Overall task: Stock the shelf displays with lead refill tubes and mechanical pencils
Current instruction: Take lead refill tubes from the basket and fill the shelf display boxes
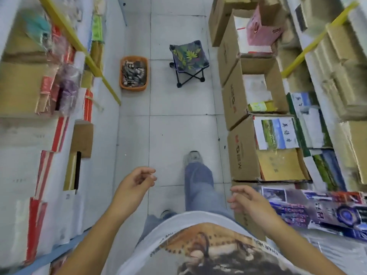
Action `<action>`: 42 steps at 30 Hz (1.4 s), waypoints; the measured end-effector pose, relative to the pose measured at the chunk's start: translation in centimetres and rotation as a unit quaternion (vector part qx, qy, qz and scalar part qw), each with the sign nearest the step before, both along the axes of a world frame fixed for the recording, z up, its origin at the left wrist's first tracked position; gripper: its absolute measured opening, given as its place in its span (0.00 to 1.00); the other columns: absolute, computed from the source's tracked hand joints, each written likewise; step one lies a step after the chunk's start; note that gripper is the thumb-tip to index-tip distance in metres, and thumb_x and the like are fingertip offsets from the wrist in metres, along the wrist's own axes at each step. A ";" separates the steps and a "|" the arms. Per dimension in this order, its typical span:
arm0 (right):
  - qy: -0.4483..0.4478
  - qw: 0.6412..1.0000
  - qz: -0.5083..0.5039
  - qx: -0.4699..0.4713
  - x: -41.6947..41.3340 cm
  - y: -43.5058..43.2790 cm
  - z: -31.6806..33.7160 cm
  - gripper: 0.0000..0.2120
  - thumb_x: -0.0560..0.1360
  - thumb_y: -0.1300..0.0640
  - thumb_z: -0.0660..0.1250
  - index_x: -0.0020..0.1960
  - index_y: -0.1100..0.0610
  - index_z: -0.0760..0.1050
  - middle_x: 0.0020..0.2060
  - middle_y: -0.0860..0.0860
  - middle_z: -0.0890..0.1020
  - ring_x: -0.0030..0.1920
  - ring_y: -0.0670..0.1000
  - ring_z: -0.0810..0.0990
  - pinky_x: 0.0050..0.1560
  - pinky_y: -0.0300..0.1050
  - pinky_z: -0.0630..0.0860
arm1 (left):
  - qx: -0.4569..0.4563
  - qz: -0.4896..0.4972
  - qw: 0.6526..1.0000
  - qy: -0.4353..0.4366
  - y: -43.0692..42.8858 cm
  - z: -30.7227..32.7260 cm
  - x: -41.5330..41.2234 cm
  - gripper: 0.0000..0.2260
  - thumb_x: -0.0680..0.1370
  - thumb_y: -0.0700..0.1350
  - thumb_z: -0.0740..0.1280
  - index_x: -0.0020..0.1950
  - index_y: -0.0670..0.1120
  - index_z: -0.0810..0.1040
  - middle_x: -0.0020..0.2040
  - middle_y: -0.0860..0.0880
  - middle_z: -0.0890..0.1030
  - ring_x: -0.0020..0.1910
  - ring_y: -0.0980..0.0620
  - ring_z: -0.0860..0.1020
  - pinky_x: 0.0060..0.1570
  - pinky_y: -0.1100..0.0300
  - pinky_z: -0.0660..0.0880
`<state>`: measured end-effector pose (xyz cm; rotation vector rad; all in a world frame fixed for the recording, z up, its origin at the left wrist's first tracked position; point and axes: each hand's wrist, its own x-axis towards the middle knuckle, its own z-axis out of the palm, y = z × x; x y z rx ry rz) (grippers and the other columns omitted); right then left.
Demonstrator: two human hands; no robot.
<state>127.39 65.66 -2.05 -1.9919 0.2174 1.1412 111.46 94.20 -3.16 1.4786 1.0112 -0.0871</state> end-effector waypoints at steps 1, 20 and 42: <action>0.001 1.000 0.010 -0.001 2.4 1.5 -0.5 0.08 0.80 0.62 0.62 0.57 0.57 0.76 0.44 0.58 0.84 0.45 0.58 0.82 0.55 0.55 0.79 | 0.001 0.010 1.000 -0.002 1.2 -0.1 2.1 0.06 0.80 0.40 0.67 0.54 0.49 0.81 0.46 0.49 0.86 0.44 0.56 0.83 0.48 0.65 0.76; -0.004 0.969 0.246 0.036 35.9 39.8 -0.2 0.07 0.79 0.58 0.63 0.55 0.51 0.78 0.43 0.50 0.85 0.44 0.50 0.84 0.46 0.43 0.77 | -0.016 0.218 0.973 0.067 23.7 -1.8 21.2 0.06 0.81 0.42 0.67 0.53 0.52 0.81 0.47 0.51 0.86 0.45 0.58 0.84 0.56 0.53 0.79; 0.001 0.898 0.439 -0.017 64.8 72.6 0.2 0.07 0.78 0.59 0.65 0.54 0.51 0.77 0.42 0.49 0.84 0.40 0.47 0.83 0.44 0.45 0.80 | -0.034 0.403 0.915 0.020 45.0 -1.0 48.8 0.06 0.80 0.40 0.68 0.51 0.51 0.81 0.47 0.48 0.84 0.47 0.54 0.82 0.47 0.68 0.76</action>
